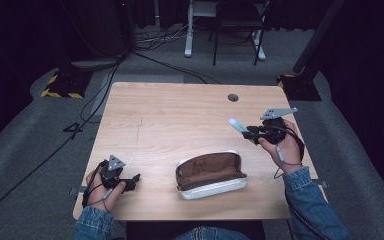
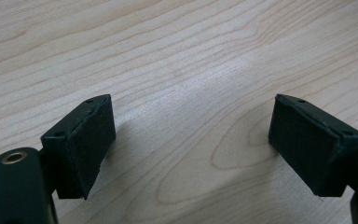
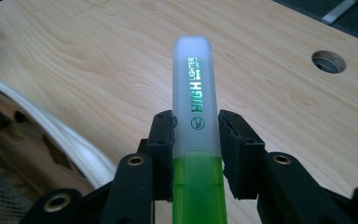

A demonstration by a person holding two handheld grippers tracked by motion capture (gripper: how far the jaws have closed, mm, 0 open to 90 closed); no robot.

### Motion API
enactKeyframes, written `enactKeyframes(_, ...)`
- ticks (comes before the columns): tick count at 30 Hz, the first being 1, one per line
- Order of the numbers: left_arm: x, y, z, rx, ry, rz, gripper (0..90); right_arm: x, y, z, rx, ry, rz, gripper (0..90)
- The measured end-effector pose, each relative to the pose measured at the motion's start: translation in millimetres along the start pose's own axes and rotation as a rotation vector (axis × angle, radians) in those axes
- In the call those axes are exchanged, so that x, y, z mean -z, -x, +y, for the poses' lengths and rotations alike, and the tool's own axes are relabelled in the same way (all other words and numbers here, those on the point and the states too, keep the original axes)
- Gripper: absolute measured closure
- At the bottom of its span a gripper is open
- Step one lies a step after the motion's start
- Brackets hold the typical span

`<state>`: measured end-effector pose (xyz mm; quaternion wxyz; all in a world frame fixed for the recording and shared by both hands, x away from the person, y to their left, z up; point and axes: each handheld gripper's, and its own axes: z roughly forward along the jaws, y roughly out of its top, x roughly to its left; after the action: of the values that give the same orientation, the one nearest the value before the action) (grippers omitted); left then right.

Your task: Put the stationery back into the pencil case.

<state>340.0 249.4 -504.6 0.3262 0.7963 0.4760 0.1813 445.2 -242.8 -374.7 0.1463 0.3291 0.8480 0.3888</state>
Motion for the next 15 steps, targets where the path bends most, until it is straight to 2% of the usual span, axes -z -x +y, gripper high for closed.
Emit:
enactKeyframes(9,-0.3,0.2,0.3,0.001,-0.001,0.001,14.3,4.0,-22.3,9.1,0.049,-0.011,0.065,66.6)
enactKeyframes(10,-0.5,0.3,0.3,0.001,0.000,0.002,14.2,3.9,-27.2,10.6,0.057,-0.018,0.084,66.6)
enactKeyframes(15,-0.5,0.4,0.4,0.001,0.000,0.003,14.2,3.3,-36.5,13.2,0.082,-0.033,0.109,66.6)
